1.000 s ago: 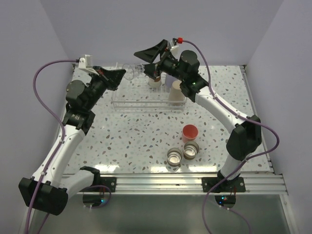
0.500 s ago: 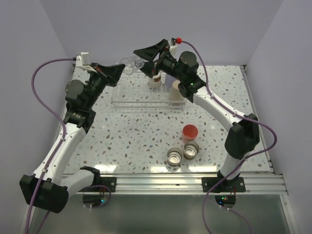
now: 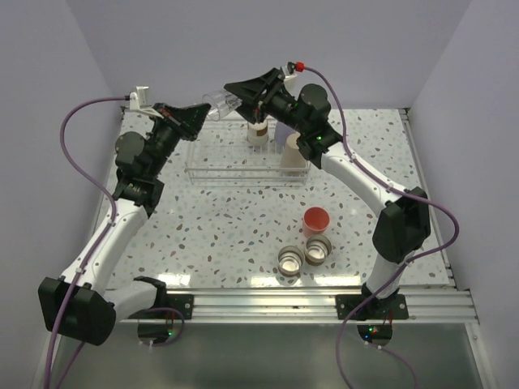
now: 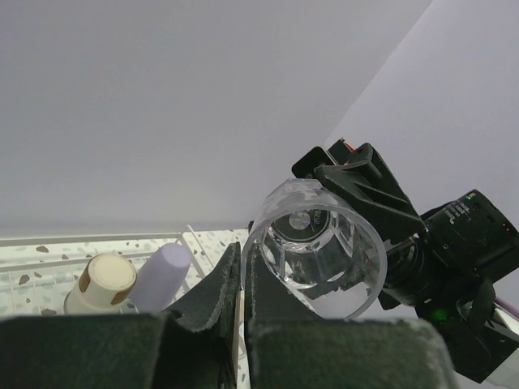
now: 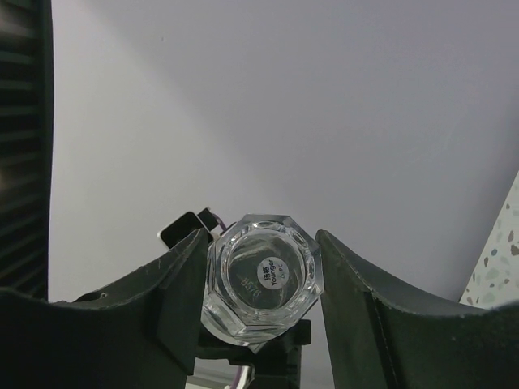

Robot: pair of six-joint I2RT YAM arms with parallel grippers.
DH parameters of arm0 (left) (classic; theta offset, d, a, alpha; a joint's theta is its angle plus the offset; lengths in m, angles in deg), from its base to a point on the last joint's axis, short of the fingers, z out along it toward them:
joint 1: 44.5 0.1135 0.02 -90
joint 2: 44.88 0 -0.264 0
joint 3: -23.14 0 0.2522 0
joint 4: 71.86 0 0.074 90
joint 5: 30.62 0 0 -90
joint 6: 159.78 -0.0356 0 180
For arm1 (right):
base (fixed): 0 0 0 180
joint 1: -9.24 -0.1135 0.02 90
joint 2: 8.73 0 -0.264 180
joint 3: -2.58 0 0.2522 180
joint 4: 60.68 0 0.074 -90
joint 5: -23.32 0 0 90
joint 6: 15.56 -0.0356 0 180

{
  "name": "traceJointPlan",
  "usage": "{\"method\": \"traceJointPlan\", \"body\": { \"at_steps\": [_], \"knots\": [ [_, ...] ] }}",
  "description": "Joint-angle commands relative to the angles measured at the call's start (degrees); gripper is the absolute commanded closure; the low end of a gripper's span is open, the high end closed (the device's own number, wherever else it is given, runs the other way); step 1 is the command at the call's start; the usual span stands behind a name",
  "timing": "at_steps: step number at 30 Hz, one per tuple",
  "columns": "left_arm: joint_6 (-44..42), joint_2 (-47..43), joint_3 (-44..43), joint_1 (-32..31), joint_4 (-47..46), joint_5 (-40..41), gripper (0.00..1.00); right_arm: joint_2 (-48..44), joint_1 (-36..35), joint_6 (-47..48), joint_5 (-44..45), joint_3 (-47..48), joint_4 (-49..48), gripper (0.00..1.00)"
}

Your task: Load the cups into the dish rack

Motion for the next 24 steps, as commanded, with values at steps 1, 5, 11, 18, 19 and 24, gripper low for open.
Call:
{"method": "traceJointPlan", "body": {
  "at_steps": [1, 5, 11, 18, 19, 24],
  "knots": [
    [0.42, 1.93, -0.18, -0.48, 2.00, -0.10, 0.96, -1.69, -1.11, 0.62, -1.83, 2.70, -3.21, 0.83],
    [-0.29, 2.82, -1.59, -0.48, 8.48, -0.38, 0.67, -1.69, -1.02, 2.29, -1.83, 3.05, -1.81, 0.95],
    [-3.45, 0.53, -1.33, -0.04, 18.42, 4.45, 0.42, -0.90, -0.23, 5.19, -1.92, 3.93, 1.80, 1.00],
    [-6.61, -2.63, 1.05, 1.01, 27.04, 8.59, 0.15, 0.85, 1.61, 7.56, -1.66, 5.43, 3.73, 1.00],
    [-7.14, -2.89, 1.31, 1.10, 28.45, 9.03, 0.13, 1.12, 1.79, 7.91, -1.66, 5.86, 4.43, 1.00],
    [-8.20, -4.83, 2.19, 1.54, 34.43, 12.54, 0.00, 3.14, 3.55, 11.68, -1.40, 7.80, 6.63, 1.00]
  ]
}}
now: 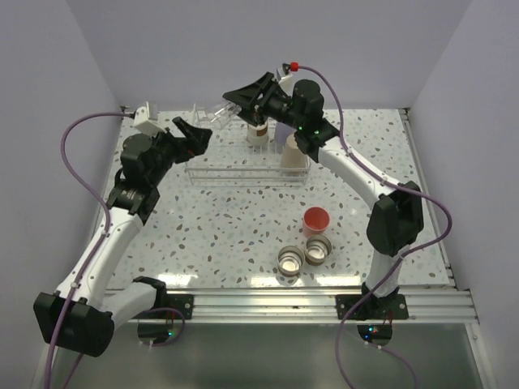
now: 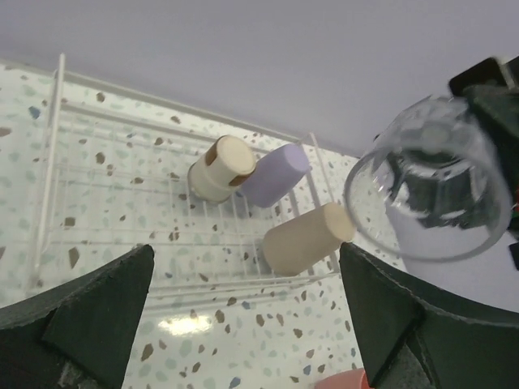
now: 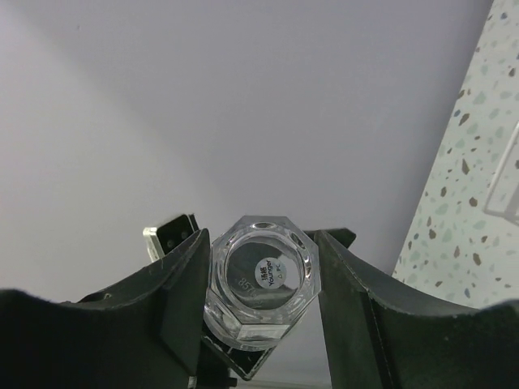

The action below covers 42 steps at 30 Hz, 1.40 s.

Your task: Load the cups into the dish rack

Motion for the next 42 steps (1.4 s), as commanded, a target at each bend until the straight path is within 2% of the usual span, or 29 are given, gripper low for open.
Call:
{"method": "traceJointPlan", "body": {
  "at_steps": [1, 6, 10, 12, 13, 15, 23, 29, 42],
  "knots": [
    [-3.37, -1.77, 1.53, 0.91, 10.30, 4.28, 0.00, 1.35, 2.24, 3.80, 0.88, 6.37, -0.50, 1.00],
    [-3.11, -3.00, 2.85, 1.00, 16.01, 6.83, 0.00, 8.73, 2.15, 16.43, 2.81, 16.48, 9.87, 1.00],
    [-2.49, -3.88, 3.29, 1.00, 20.24, 7.54, 0.00, 16.46, 1.71, 26.46, 7.55, 30.09, 21.38, 1.00],
    [-2.58, -5.11, 4.43, 1.00, 20.86, 6.84, 0.00, 21.99, 0.49, 34.60, 12.99, 36.33, 27.78, 1.00],
    [-2.32, -5.90, 4.78, 1.00, 21.38, 6.66, 0.00, 23.93, -0.22, 37.27, 14.92, 42.97, 29.56, 1.00],
    [-2.14, -6.69, 5.84, 1.08, 21.82, 6.22, 0.00, 29.03, -1.98, 43.78, 20.11, 49.68, 31.67, 1.00],
    [-2.31, -8.19, 6.19, 1.00, 24.81, 5.70, 0.00, 38.09, -6.72, 60.22, 34.27, 54.64, 31.86, 1.00],
    [-3.46, -7.14, 5.49, 1.00, 25.95, 3.24, 0.00, 44.15, -8.13, 71.55, 42.88, 56.22, 26.68, 1.00],
    [-8.02, -2.92, 1.27, 1.00, 27.71, 3.67, 0.00, 50.49, -8.31, 78.87, 51.24, 53.24, 14.82, 1.00]
  ]
}}
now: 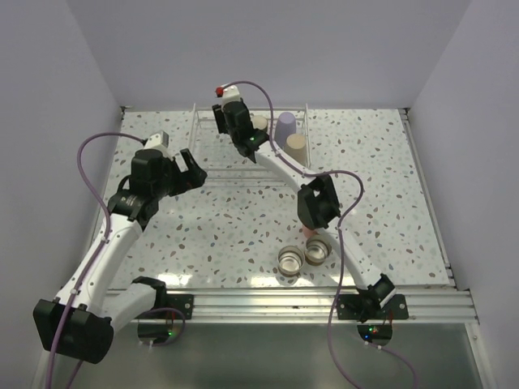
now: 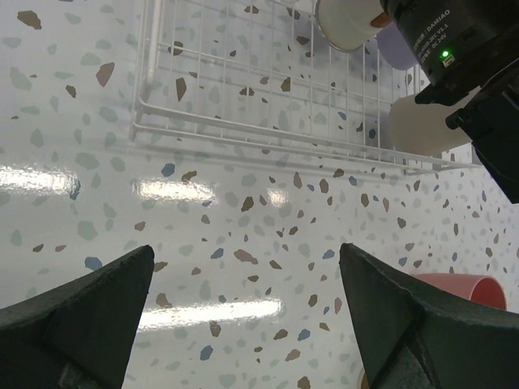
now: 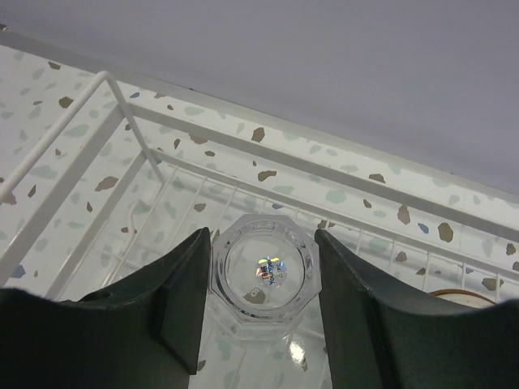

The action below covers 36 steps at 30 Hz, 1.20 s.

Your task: Load the cups into the dish rack

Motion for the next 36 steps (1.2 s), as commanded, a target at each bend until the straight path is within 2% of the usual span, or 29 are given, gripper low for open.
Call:
{"method": "traceJointPlan", "body": {
  "at_steps": [1, 9, 13, 15, 16, 19, 20, 21, 26, 36],
  "knots": [
    [-2.52, 0.25, -2.73, 0.38, 0.26, 0.04, 0.00, 1.07, -0.05, 4.66, 3.94, 0.28, -7.72, 1.00],
    [-2.61, 0.34, -2.38, 0.38, -0.62, 0.40, 0.00, 1.86, 0.21, 4.32, 3.24, -2.10, -7.64, 0.89],
    [-2.69, 0.34, -2.20, 0.38, -0.70, 0.66, 0.00, 1.69, 0.30, 4.32, 0.26, -2.19, -7.37, 0.70],
    [-2.69, 0.43, -2.03, 0.38, -0.71, 0.49, 0.00, 1.60, 0.13, 4.15, -0.27, -2.19, -7.11, 0.64],
    [-2.69, 0.43, -2.03, 0.47, -0.79, 0.49, 0.00, 1.43, 0.21, 4.06, -0.36, -2.27, -6.94, 0.50],
    [-2.61, 0.25, -2.02, 0.38, -0.70, 0.66, 0.00, 1.16, 0.21, 4.06, -0.80, -2.36, -6.41, 0.21],
    [-2.61, 0.08, -1.94, 0.38, -0.70, 0.66, 0.00, 0.90, 0.21, 3.97, -1.15, -2.36, -6.23, 0.07],
    [-2.69, -0.10, -1.85, 0.38, -0.53, 0.75, 0.00, 0.72, 0.13, 4.06, -1.33, -2.45, -5.88, 0.02],
    [-2.69, -0.36, -1.85, 0.38, -0.70, 0.49, 0.00, -1.12, 0.13, 3.10, -2.73, -1.93, -2.99, 0.02],
    [-1.99, 0.25, -2.99, 0.38, -1.94, 0.31, 0.00, -10.61, -0.49, -4.72, -11.78, 0.36, 0.88, 0.02]
  ]
}}
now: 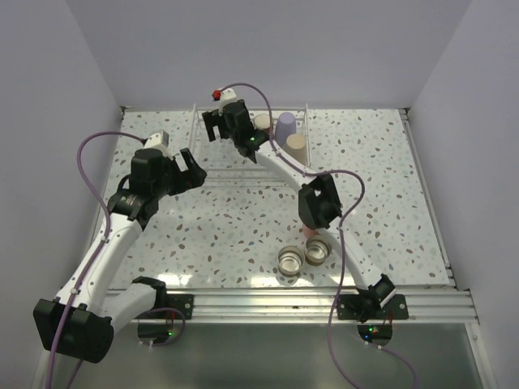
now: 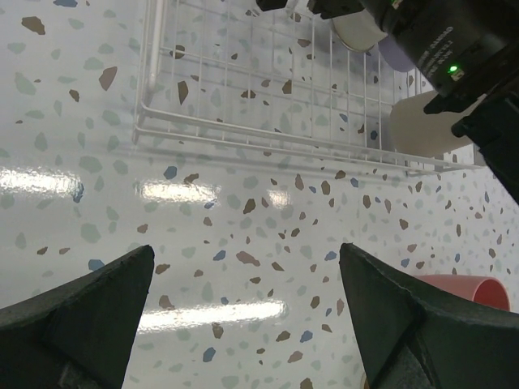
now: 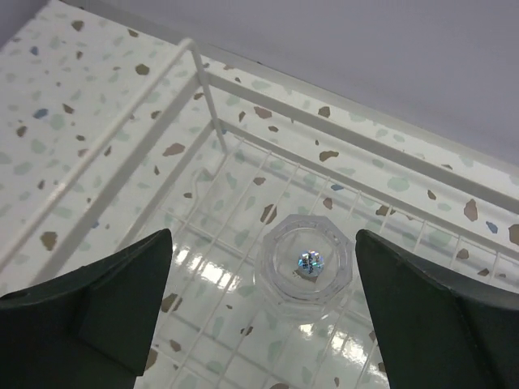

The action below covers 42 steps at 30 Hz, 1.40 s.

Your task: Load the cups into the dish rack

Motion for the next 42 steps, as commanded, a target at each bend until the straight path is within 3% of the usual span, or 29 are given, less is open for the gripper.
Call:
{"method": "traceJointPlan", "body": {
  "at_steps": [1, 8, 10, 18, 25, 32, 42],
  "knots": [
    [-1.07, 0.14, -2.69, 0.27, -2.11, 0.13, 0.00, -12.33, -0.42, -4.14, -4.64, 2.74, 0.45, 0.02],
    [-2.57, 2.43, -3.30, -1.22, -5.89, -5.75, 0.00, -27.98, -0.33, -5.73, -4.21, -4.44, 5.63, 0.02],
    [-2.83, 3.39, -3.83, -5.59, -6.50, -3.14, 0.00, -32.72, -0.42, -5.03, -2.81, -9.18, 6.51, 0.02],
    [-5.81, 15.95, -9.00, -24.13, -8.09, 0.57, 0.00, -62.14, 0.54, -1.68, 6.60, -41.17, 9.15, 0.02],
    [-8.63, 31.15, -20.51, -31.71, -8.18, -1.88, 0.02, -82.90, 2.74, -5.80, 14.23, -61.93, 13.54, 0.02],
    [-11.97, 47.05, -37.90, -35.49, 0.50, -4.09, 0.05, -89.25, 5.73, -7.66, 19.52, -67.91, 20.83, 0.02],
    [-12.06, 51.39, -38.99, -39.54, 2.02, -3.56, 0.07, -94.27, 12.23, -9.15, 20.14, -71.52, 23.30, 0.02]
  ]
}}
